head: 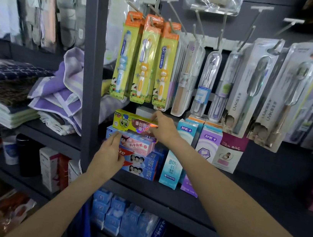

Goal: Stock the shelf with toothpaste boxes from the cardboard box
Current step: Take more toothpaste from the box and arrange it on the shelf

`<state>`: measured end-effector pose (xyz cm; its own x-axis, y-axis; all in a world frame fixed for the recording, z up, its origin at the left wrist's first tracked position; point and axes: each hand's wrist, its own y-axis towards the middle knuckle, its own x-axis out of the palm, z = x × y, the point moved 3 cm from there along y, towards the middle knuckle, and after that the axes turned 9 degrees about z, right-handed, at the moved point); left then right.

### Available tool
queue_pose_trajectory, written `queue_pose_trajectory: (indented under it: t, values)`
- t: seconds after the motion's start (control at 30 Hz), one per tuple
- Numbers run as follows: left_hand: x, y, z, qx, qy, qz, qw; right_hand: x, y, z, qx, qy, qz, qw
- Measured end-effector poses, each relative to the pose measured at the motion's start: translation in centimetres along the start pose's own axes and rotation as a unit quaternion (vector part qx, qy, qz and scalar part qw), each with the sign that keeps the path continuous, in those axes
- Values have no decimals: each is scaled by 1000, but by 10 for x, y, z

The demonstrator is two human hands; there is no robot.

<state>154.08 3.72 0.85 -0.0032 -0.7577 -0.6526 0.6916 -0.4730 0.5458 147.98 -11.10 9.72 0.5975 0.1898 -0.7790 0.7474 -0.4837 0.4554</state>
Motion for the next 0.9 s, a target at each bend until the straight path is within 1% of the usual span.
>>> queue_pose_trajectory:
  t: [0.1,0.2,0.23,0.27,0.33,0.4,0.47,0.53,0.57,0.6,0.63,0.67,0.73,0.77,0.8,0.83,0.87,0.9]
  values:
    - [4,0,7,46,12,-11,999,-1,1,-1,-1,-13,7,1000]
    - [4,0,15,68,8,-15,998,-1,1,-1,19,-17,-28,999]
    - [1,-1,17,69,1,0,998,-3,0,-1,25,-18,-38,999]
    - [-3,-1,20,73,-11,30,997,-6,-2,-1,27,-11,-38,999]
    - [-16,1,24,98,-36,115,988,-20,-6,-6,16,40,-10,999]
    - [-32,8,31,120,-42,186,974,-39,-12,-14,2,129,28,991]
    - [-45,17,42,108,-55,207,971,-57,-16,-21,0,235,48,971]
    - [-52,26,52,79,-102,180,975,-70,-17,-29,10,311,50,949]
    - [-54,29,57,62,-151,149,975,-74,-16,-33,13,336,45,941]
    - [-54,30,60,42,-223,113,967,-76,-16,-37,14,352,42,935]
    - [-52,29,63,12,-306,77,949,-78,-15,-39,13,358,40,933]
    - [-51,27,64,-27,-382,47,922,-77,-14,-41,13,358,36,933]
    - [-48,22,58,-84,-470,1,879,-72,-15,-42,4,335,22,942]
    - [-45,20,56,-95,-486,-27,868,-69,-17,-42,-1,320,17,947]
    - [-43,18,53,-92,-483,-49,869,-64,-18,-42,-4,311,15,950]
    - [-42,17,51,-79,-463,-56,881,-60,-18,-41,-4,308,13,951]
    - [-42,17,49,-75,-456,-46,885,-56,-19,-42,-4,311,4,950]
    - [-41,19,45,-89,-468,-21,879,-54,-20,-42,0,311,-18,950]
